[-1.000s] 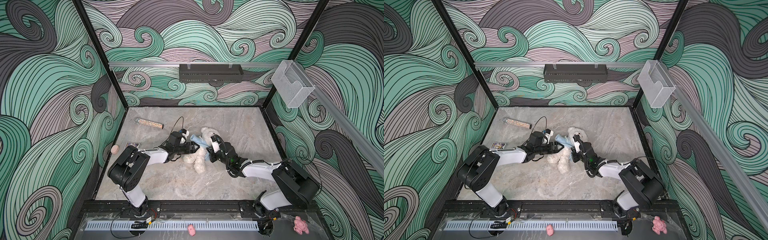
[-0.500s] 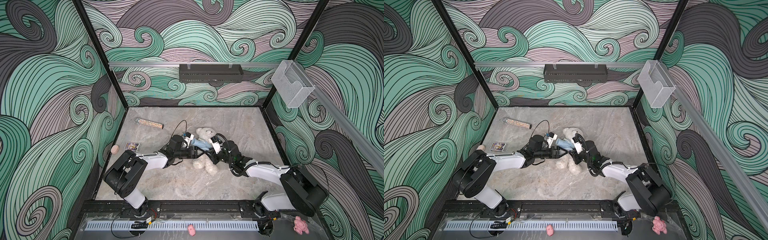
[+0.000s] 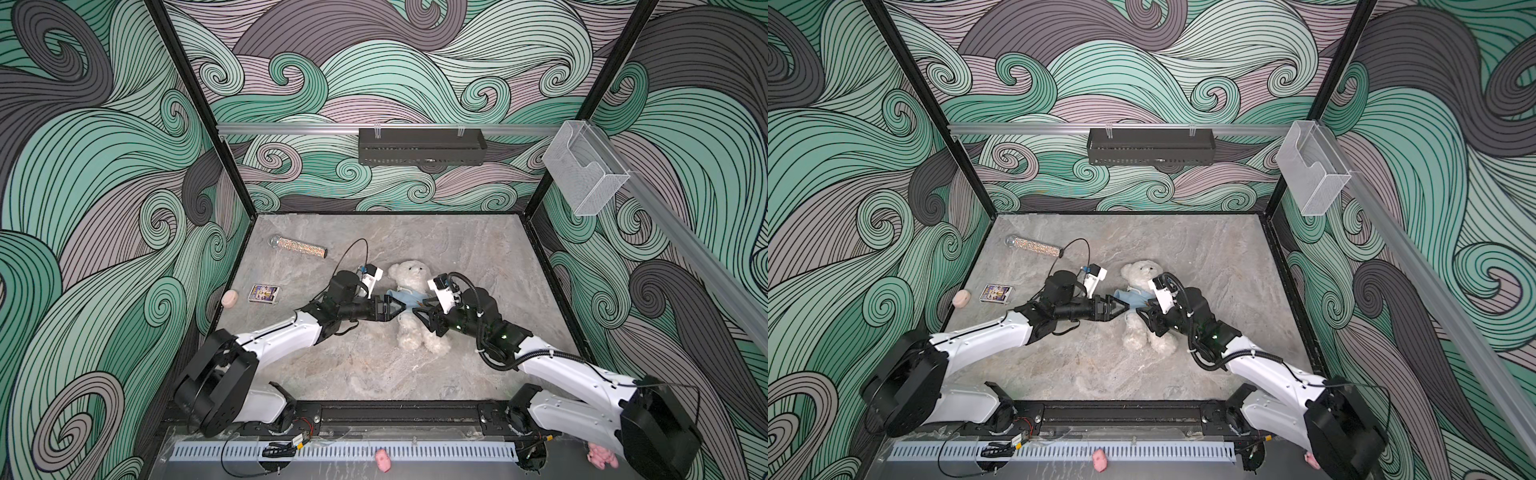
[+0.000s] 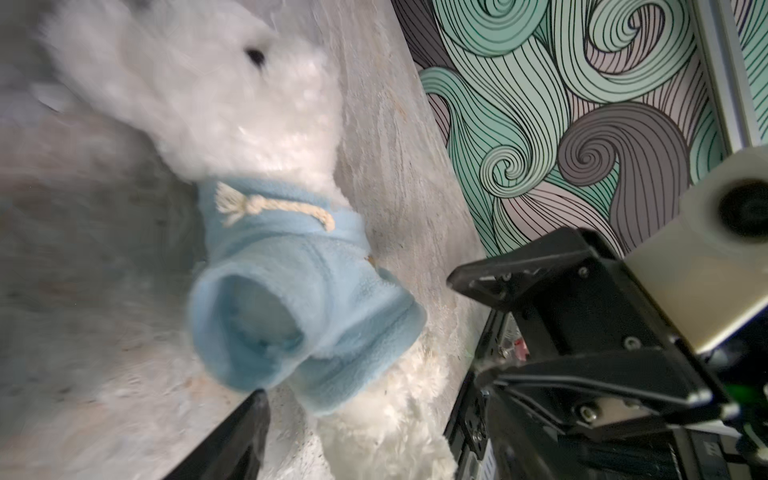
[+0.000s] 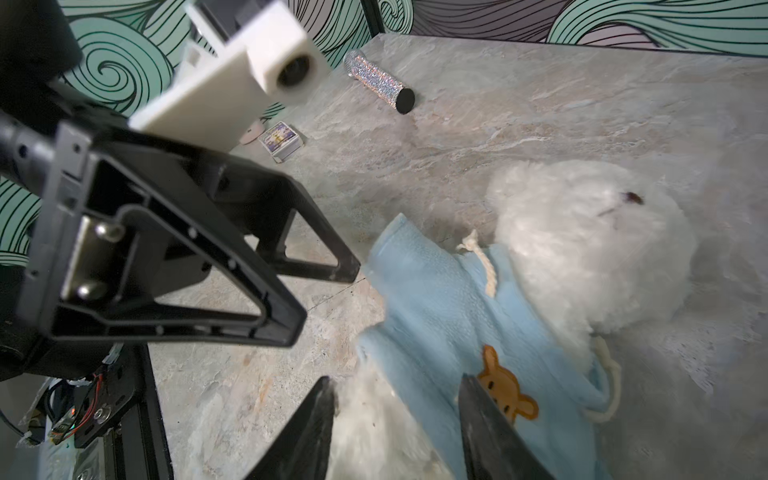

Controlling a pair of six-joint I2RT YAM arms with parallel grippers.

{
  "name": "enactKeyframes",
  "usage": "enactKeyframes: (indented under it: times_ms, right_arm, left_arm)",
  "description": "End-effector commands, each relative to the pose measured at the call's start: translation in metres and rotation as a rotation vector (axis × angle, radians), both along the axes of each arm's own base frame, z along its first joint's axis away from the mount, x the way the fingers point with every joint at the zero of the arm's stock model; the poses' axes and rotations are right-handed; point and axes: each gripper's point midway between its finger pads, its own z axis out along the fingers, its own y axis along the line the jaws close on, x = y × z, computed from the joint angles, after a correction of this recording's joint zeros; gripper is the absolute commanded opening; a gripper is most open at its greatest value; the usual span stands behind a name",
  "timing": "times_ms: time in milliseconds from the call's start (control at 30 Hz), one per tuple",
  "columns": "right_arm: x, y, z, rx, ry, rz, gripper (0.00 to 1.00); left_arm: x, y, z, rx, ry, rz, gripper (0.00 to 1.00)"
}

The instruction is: Dress the teddy bear

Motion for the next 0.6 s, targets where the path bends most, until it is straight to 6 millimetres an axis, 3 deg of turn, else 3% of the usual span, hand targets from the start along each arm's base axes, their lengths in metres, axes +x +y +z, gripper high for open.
enactKeyframes:
  times_ms: [0,100,167,267,400,500,567]
  right_arm:
    - [0.007,0.026,0.006,0.018,-0.002,0.009,0.47]
    - [0.011,0.051,-0.008,-0.020,0.043,0.031,0.37]
    - [0.014,0.049,-0.032,-0.080,0.094,-0.003,0.28]
    - [0.009,0.026,-0.061,-0.136,0.143,-0.082,0.21]
    - [-0.006,-0.012,-0.089,-0.234,0.214,-0.158,0.18]
    - [-0.013,-0.047,-0.094,-0.287,0.225,-0.225,0.17]
    - [-0.013,-0.065,-0.082,-0.284,0.187,-0.250,0.19]
  left_arm:
    - [0.014,0.046,-0.004,0.161,-0.010,0.137,0.85]
    - [0.027,0.079,-0.007,0.303,-0.029,0.251,0.85]
    - [0.031,0.087,-0.004,0.357,-0.042,0.266,0.85]
    - [0.037,0.081,0.005,0.344,-0.049,0.247,0.85]
    - [0.047,0.059,0.010,0.275,-0.063,0.189,0.84]
    - [0.051,0.047,0.011,0.267,-0.089,0.163,0.83]
    - [0.050,0.038,0.016,0.267,-0.140,0.137,0.82]
